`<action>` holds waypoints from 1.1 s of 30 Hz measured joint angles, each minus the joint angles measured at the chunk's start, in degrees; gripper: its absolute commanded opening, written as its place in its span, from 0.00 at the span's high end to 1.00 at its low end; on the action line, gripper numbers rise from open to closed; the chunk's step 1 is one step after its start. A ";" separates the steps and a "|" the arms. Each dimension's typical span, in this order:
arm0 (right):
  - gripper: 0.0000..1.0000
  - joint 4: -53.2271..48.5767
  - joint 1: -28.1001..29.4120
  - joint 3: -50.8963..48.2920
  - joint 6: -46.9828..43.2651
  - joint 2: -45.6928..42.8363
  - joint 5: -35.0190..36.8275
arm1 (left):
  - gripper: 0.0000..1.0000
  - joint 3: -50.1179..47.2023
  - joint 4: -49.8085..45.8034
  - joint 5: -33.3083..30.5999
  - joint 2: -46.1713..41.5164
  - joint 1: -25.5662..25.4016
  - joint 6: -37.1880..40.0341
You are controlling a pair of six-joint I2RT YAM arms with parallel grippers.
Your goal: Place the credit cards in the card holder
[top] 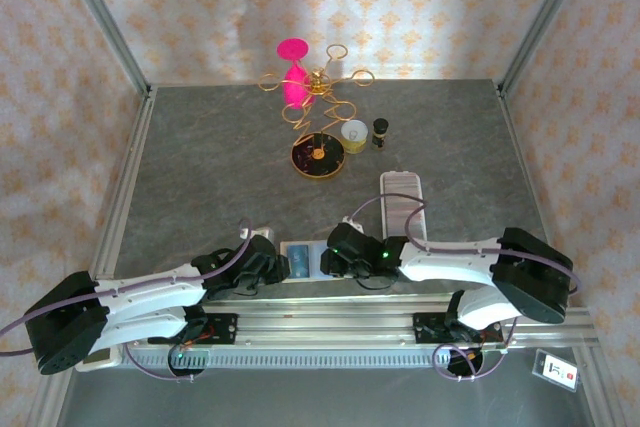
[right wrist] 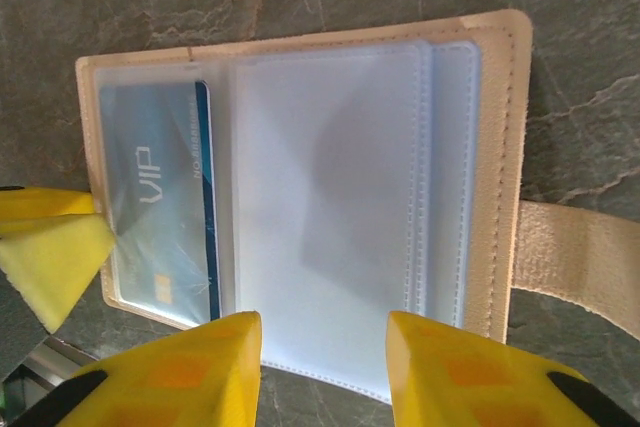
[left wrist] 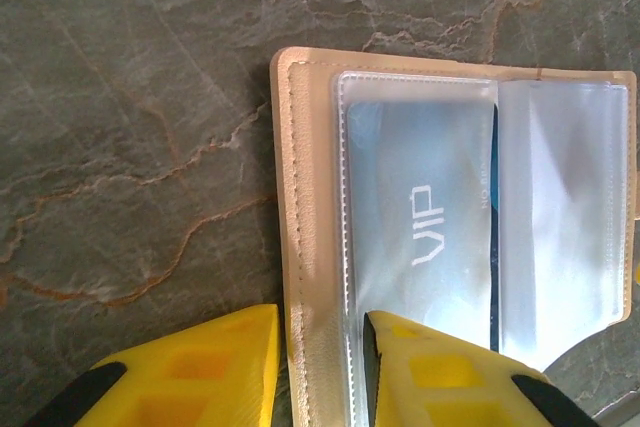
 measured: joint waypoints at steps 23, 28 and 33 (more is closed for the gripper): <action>0.55 4.33 0.98 3.37 0.39 7.02 -1.75 | 0.77 -0.52 2.01 -0.02 0.70 0.00 0.17; 0.55 6.49 0.98 3.89 0.46 8.26 -2.82 | 0.78 -0.81 2.38 -0.20 0.66 0.00 0.17; 0.55 7.98 0.98 4.46 0.87 8.94 -3.96 | 0.80 -0.83 2.43 -0.22 0.57 0.00 0.15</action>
